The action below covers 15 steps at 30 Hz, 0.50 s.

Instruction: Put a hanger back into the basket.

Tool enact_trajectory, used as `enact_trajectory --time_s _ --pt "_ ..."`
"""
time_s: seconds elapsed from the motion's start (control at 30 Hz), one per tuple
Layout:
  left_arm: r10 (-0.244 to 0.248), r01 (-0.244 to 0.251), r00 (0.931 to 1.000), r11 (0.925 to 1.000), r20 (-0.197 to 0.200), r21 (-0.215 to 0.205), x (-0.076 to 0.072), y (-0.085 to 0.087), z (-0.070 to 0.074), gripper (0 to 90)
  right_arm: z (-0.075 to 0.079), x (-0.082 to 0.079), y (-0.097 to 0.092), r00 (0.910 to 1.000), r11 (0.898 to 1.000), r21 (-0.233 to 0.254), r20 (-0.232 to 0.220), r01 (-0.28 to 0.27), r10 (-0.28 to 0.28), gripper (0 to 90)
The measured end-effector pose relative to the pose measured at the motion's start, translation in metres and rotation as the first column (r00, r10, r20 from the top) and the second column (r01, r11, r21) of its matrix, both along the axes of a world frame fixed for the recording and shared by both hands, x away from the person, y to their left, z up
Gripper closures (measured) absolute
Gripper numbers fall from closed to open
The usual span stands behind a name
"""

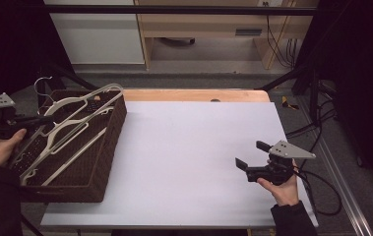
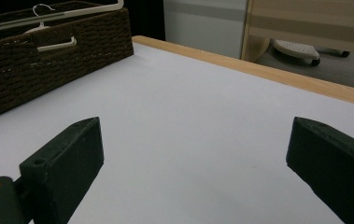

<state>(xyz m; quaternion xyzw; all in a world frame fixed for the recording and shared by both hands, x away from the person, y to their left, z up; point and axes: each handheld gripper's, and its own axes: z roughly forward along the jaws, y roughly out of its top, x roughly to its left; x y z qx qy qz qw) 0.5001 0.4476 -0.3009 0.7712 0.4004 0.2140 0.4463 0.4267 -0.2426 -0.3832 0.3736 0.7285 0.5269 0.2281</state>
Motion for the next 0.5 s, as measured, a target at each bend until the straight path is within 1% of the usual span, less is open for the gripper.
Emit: enact_trajectory --time_s 0.1,0.13,0.17,0.2,0.23,0.27,0.3,0.37,0.47,0.5 --pt "0.008 -0.008 1.0000 0.9999 -0.003 -0.010 -0.003 0.008 -0.003 86.2 0.000 0.000 0.000 1.0000 1.000 -0.002 -0.001 0.001 -0.001 4.7" --pt "0.010 -0.010 0.9999 0.9999 -0.005 -0.004 -0.003 0.009 -0.004 86.1 0.000 0.000 0.000 1.0000 1.000 -0.002 -0.001 0.002 -0.002 4.7" --pt "0.019 -0.019 0.9997 0.9998 -0.016 0.007 -0.004 0.011 -0.007 86.1 0.000 0.000 0.000 1.0000 1.000 -0.002 -0.001 0.002 -0.002 4.8" --pt "0.019 -0.019 0.9997 0.9998 -0.016 0.007 -0.004 0.011 -0.007 86.1 0.000 0.000 0.000 1.0000 1.000 -0.003 -0.005 0.002 -0.002 4.8" --pt "0.025 -0.024 0.9993 0.9994 -0.029 0.025 -0.004 0.012 -0.011 86.1 0.000 0.000 0.001 1.0000 1.000 -0.001 -0.004 0.003 -0.003 4.8" --pt "0.031 -0.030 0.9989 0.9993 -0.036 0.024 -0.004 0.012 -0.014 86.1 0.000 0.000 0.001 1.0000 1.000 -0.003 -0.004 0.001 -0.001 4.8" --pt "0.032 -0.032 0.9988 0.9994 -0.036 0.016 -0.004 0.012 -0.017 86.1 0.000 0.000 0.001 1.0000 1.000 -0.004 -0.002 0.000 0.000 4.8" --pt "0.028 -0.028 0.9982 0.9996 -0.052 0.000 -0.004 0.010 -0.022 86.0 0.000 0.000 0.001 1.0000 1.000 -0.003 -0.003 0.001 -0.001 4.9" --pt "0.037 -0.037 0.9957 0.9993 -0.085 0.001 -0.002 0.005 -0.033 85.7 0.000 0.000 0.001 1.0000 1.000 -0.003 -0.003 0.001 -0.001 5.0" --pt "0.047 -0.046 0.9940 0.9989 -0.099 0.008 -0.002 0.003 -0.038 85.4 0.000 0.000 0.001 1.0000 1.000 -0.005 -0.003 0.001 -0.001 5.0"
